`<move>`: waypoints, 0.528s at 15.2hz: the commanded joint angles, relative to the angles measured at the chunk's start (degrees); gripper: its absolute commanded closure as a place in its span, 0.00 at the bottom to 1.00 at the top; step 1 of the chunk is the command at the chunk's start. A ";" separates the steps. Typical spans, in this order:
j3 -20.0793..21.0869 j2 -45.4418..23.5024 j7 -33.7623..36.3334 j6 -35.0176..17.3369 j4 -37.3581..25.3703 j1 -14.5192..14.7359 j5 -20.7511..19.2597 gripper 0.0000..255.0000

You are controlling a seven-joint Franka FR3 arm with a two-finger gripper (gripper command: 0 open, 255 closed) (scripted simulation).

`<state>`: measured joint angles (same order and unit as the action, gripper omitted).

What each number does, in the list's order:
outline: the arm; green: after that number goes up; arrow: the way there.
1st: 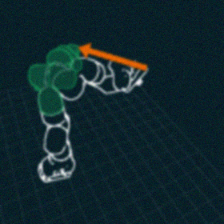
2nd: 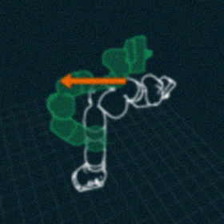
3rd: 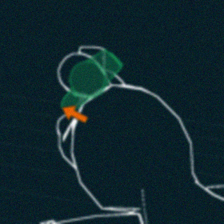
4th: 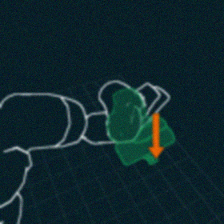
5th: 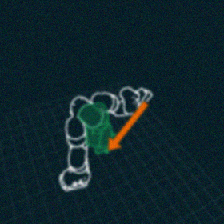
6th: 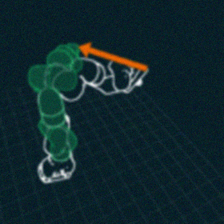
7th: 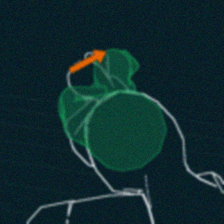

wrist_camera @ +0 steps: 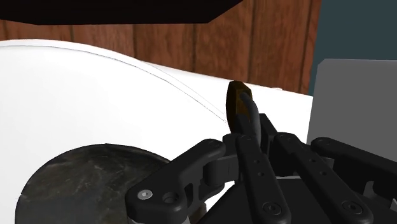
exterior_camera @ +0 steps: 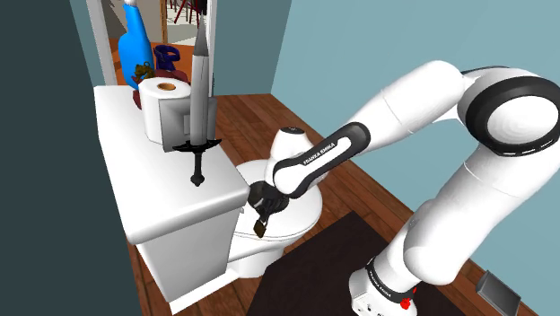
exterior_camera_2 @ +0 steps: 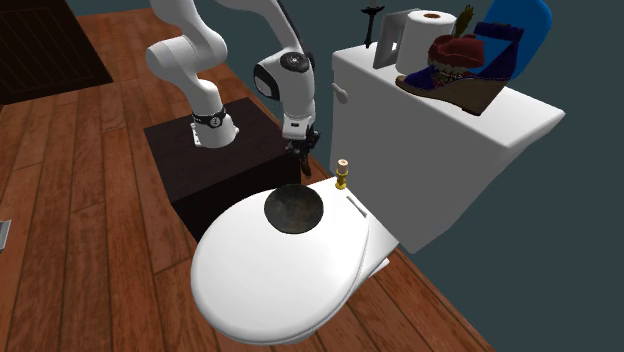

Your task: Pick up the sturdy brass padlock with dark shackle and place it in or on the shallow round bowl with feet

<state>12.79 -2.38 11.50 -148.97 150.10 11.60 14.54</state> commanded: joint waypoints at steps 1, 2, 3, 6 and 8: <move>0.02 1.52 0.26 1.65 -0.11 0.01 -0.03 1.00; 0.01 2.37 0.35 2.55 -0.17 -0.01 -0.03 1.00; -0.01 3.21 0.44 3.46 -0.24 -0.03 -0.05 1.00; -0.09 5.64 0.71 6.18 -0.55 -0.08 -0.10 1.00; -0.15 7.19 0.89 8.00 -0.82 -0.11 -0.15 1.00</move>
<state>12.71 4.17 12.37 -141.81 149.44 11.55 14.44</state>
